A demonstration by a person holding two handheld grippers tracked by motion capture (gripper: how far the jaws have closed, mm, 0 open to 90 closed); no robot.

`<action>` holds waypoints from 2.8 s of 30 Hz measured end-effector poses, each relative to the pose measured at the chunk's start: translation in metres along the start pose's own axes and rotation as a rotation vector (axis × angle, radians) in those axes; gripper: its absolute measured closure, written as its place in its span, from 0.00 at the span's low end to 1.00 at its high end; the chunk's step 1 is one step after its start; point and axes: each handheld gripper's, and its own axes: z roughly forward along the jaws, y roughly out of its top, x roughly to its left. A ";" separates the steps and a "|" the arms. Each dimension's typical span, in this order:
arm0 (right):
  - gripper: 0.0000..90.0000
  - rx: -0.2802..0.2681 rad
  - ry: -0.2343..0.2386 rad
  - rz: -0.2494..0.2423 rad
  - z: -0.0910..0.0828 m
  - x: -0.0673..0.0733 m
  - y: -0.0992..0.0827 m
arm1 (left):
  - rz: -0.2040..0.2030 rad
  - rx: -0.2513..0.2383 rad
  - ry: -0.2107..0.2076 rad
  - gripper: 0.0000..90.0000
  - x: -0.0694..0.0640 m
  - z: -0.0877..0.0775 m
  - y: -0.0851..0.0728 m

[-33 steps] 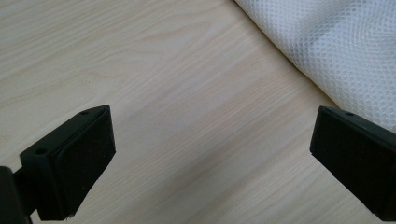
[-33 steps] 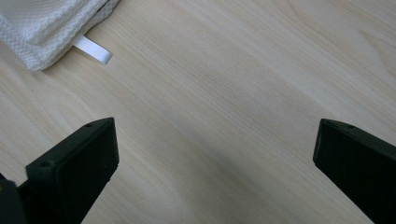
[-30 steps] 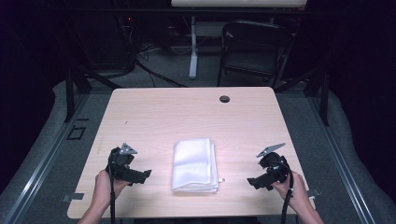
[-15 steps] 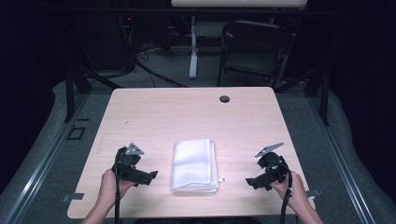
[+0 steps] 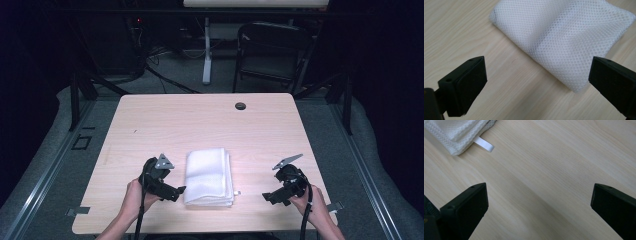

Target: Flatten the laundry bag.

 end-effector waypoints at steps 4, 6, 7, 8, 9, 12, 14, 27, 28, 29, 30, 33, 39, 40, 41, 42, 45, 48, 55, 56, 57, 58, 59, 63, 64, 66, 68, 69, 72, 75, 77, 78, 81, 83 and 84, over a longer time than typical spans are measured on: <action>0.01 0.013 0.002 0.006 -0.001 -0.004 -0.002 | 0.003 -0.014 -0.017 0.02 -0.002 0.004 0.003; 0.01 0.014 -0.004 0.004 -0.001 -0.004 -0.002 | 0.019 -0.019 -0.020 0.02 -0.008 0.005 0.006; 0.01 0.003 -0.007 0.007 0.000 -0.003 -0.002 | 0.032 -0.023 -0.023 0.02 -0.011 0.006 0.008; 0.01 0.015 -0.006 -0.007 -0.001 -0.003 -0.001 | 0.047 -0.025 -0.027 0.04 -0.014 0.007 0.010; 0.02 0.011 -0.001 -0.012 -0.002 -0.003 -0.001 | 0.072 -0.018 -0.045 0.06 -0.019 0.011 0.014; 0.02 0.016 -0.005 -0.005 -0.001 -0.004 -0.003 | 0.098 -0.005 -0.060 0.07 -0.026 0.017 0.018; 0.02 0.017 0.010 -0.002 0.000 -0.004 -0.003 | 0.115 -0.013 -0.078 0.07 -0.033 0.022 0.024; 0.02 0.037 0.016 -0.020 0.004 -0.001 0.000 | 0.221 0.040 -0.151 0.17 -0.061 0.053 0.044; 0.02 0.036 0.023 -0.020 0.004 -0.001 0.000 | 0.237 0.056 -0.150 0.19 -0.063 0.057 0.045; 0.02 0.036 0.033 -0.020 0.005 0.000 0.000 | 0.243 0.070 -0.140 0.23 -0.064 0.060 0.045; 0.02 0.039 0.035 -0.020 0.006 0.000 0.000 | 0.243 0.086 -0.125 0.26 -0.066 0.064 0.045; 0.02 0.047 0.039 -0.019 0.006 0.001 0.000 | 0.273 0.125 -0.123 0.29 -0.071 0.072 0.041; 0.03 0.054 0.045 -0.014 0.010 0.002 -0.002 | 0.336 0.165 -0.094 0.36 -0.078 0.080 0.037; 0.03 0.076 0.039 -0.030 0.009 0.002 -0.001 | 0.336 0.165 -0.090 0.39 -0.078 0.081 0.036; 0.03 0.076 0.039 -0.030 0.009 0.002 -0.001 | 0.335 0.168 -0.094 0.39 -0.076 0.082 0.036; 0.03 0.073 0.048 -0.032 0.009 0.003 0.000 | 0.327 0.167 -0.101 0.41 -0.075 0.082 0.036; 0.03 0.078 0.047 -0.043 0.011 0.005 0.000 | 0.293 0.150 -0.138 0.50 -0.068 0.082 0.035; 0.03 0.071 0.056 -0.038 0.012 0.008 0.000 | 0.285 0.145 -0.151 0.54 -0.067 0.082 0.035; 0.05 0.082 0.053 -0.071 0.011 0.015 0.003 | 0.269 0.164 -0.195 0.65 -0.062 0.081 0.037; 0.06 0.075 0.051 -0.071 0.012 0.015 0.003 | 0.268 0.159 -0.200 0.65 -0.061 0.081 0.037; 0.07 0.082 0.057 -0.082 0.012 0.017 0.004 | 0.270 0.159 -0.203 0.69 -0.061 0.081 0.037; 0.07 0.082 0.057 -0.082 0.012 0.017 0.004 | 0.272 0.156 -0.208 0.69 -0.060 0.081 0.037; 0.08 0.072 0.067 -0.072 0.013 0.019 0.005 | 0.266 0.153 -0.213 0.70 -0.059 0.081 0.037; 0.10 0.076 0.077 -0.106 0.015 0.025 0.009 | 0.246 0.130 -0.238 0.75 -0.055 0.079 0.036; 0.10 0.076 0.082 -0.123 0.016 0.027 0.010 | 0.245 0.130 -0.238 0.75 -0.055 0.079 0.036; 0.10 0.071 0.094 -0.123 0.018 0.032 0.012 | 0.247 0.130 -0.243 0.76 -0.054 0.078 0.037; 0.11 0.079 0.080 -0.138 0.017 0.034 0.012 | 0.245 0.127 -0.246 0.76 -0.054 0.078 0.037; 0.11 0.079 0.080 -0.138 0.017 0.034 0.012 | 0.245 0.127 -0.246 0.76 -0.054 0.078 0.037; 0.11 0.077 0.080 -0.139 0.017 0.034 0.012 | 0.239 0.134 -0.259 0.75 -0.052 0.076 0.038; 0.12 0.078 0.077 -0.132 0.017 0.032 0.012 | 0.247 0.121 -0.255 0.71 -0.052 0.073 0.039; 0.12 0.072 0.085 -0.124 0.018 0.033 0.012 | 0.252 0.129 -0.258 0.71 -0.052 0.074 0.039; 0.12 0.074 0.088 -0.120 0.018 0.033 0.012 | 0.262 0.143 -0.255 0.73 -0.052 0.074 0.039; 0.14 0.084 0.075 -0.138 0.017 0.034 0.013 | 0.246 0.129 -0.244 0.82 -0.051 0.074 0.039; 0.15 0.083 0.078 -0.143 0.018 0.035 0.014 | 0.242 0.122 -0.243 0.84 -0.051 0.073 0.039; 0.16 0.084 0.087 -0.143 0.018 0.036 0.014 | 0.239 0.113 -0.245 0.86 -0.050 0.072 0.038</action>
